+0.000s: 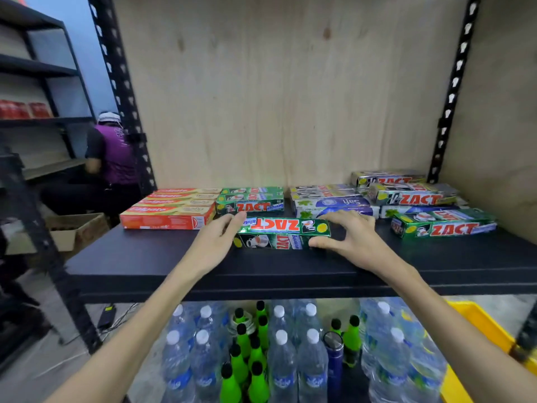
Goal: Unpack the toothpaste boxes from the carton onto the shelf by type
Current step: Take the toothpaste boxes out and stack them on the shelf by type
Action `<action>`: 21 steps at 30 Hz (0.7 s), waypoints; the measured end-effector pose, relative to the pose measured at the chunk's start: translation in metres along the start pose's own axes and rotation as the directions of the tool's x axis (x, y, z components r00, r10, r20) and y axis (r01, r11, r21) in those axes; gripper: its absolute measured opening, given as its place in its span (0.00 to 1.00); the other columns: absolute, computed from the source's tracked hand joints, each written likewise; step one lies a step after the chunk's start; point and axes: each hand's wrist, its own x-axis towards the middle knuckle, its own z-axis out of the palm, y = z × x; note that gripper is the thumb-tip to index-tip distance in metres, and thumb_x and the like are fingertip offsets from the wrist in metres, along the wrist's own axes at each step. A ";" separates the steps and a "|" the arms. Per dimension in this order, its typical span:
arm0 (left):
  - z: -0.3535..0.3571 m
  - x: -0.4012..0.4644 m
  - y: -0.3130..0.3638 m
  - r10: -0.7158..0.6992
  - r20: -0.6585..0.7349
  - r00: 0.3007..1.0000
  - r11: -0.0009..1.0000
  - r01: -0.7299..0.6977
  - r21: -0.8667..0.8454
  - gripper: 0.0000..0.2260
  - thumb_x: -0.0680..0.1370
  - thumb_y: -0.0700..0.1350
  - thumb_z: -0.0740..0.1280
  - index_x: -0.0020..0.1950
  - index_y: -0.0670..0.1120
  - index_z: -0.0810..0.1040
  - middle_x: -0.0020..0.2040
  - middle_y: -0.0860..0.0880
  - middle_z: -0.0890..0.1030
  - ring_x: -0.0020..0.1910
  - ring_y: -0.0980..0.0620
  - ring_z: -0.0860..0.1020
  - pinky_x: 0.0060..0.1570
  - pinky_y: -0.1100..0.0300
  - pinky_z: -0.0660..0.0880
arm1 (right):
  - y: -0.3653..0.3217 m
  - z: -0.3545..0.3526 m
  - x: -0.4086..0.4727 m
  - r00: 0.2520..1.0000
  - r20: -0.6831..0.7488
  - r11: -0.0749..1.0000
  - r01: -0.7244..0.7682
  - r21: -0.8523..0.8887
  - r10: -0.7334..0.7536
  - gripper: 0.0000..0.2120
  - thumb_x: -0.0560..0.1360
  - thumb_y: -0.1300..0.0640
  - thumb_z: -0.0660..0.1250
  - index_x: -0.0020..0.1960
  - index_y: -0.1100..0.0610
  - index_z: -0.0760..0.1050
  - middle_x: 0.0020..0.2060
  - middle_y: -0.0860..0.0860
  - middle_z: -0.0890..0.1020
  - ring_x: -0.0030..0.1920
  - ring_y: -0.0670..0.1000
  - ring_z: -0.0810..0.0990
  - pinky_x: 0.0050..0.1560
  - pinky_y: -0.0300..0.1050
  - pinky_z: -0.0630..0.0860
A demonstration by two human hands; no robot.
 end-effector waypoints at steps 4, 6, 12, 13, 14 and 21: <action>-0.001 -0.012 0.004 0.032 -0.048 0.998 0.995 -0.027 0.097 0.25 0.83 0.61 0.55 0.35 0.43 0.64 0.33 0.43 0.64 0.32 0.49 0.65 0.33 0.64 0.62 | -0.011 -0.002 -0.014 0.999 0.039 0.998 -0.015 0.066 0.013 0.25 0.69 0.32 0.68 0.61 0.44 0.79 0.49 0.34 0.77 0.52 0.26 0.67 0.64 0.47 0.58; 0.000 -0.012 -0.001 0.041 -0.049 0.998 0.997 -0.038 0.066 0.28 0.83 0.62 0.55 0.36 0.39 0.69 0.34 0.44 0.68 0.34 0.48 0.69 0.38 0.65 0.64 | -0.010 -0.002 -0.015 0.999 0.036 0.994 -0.028 0.103 0.024 0.25 0.68 0.29 0.67 0.59 0.41 0.79 0.46 0.37 0.81 0.53 0.31 0.72 0.68 0.51 0.62; -0.001 -0.014 -0.008 0.190 -0.004 0.982 0.981 -0.190 -0.024 0.10 0.79 0.55 0.68 0.61 0.60 0.79 0.59 0.63 0.80 0.59 0.63 0.77 0.57 0.64 0.73 | -0.007 0.001 -0.010 0.996 0.038 0.980 -0.088 0.180 0.083 0.26 0.66 0.25 0.63 0.54 0.40 0.81 0.40 0.42 0.84 0.47 0.39 0.79 0.63 0.47 0.70; -0.002 -0.013 -0.010 0.202 0.017 0.979 0.979 -0.201 -0.014 0.11 0.78 0.55 0.70 0.61 0.61 0.79 0.60 0.63 0.79 0.60 0.63 0.76 0.57 0.64 0.73 | -0.006 0.003 -0.009 0.994 0.036 0.978 -0.105 0.179 0.101 0.27 0.65 0.23 0.62 0.53 0.39 0.82 0.40 0.43 0.84 0.47 0.40 0.79 0.63 0.48 0.72; -0.003 -0.012 -0.010 0.204 0.032 0.979 0.979 -0.204 -0.009 0.12 0.78 0.55 0.70 0.61 0.61 0.79 0.61 0.63 0.78 0.61 0.63 0.75 0.57 0.65 0.73 | -0.005 0.003 -0.006 0.992 0.041 0.975 -0.126 0.181 0.120 0.28 0.65 0.21 0.61 0.53 0.38 0.82 0.41 0.43 0.84 0.47 0.42 0.80 0.63 0.50 0.73; -0.001 0.004 -0.018 0.084 0.051 0.995 0.995 -0.080 -0.065 0.14 0.79 0.62 0.66 0.61 0.60 0.81 0.59 0.63 0.80 0.59 0.63 0.76 0.58 0.62 0.71 | -0.008 0.004 0.001 0.986 0.017 0.984 -0.164 0.074 0.163 0.35 0.68 0.20 0.49 0.62 0.37 0.78 0.46 0.41 0.84 0.53 0.45 0.80 0.67 0.61 0.69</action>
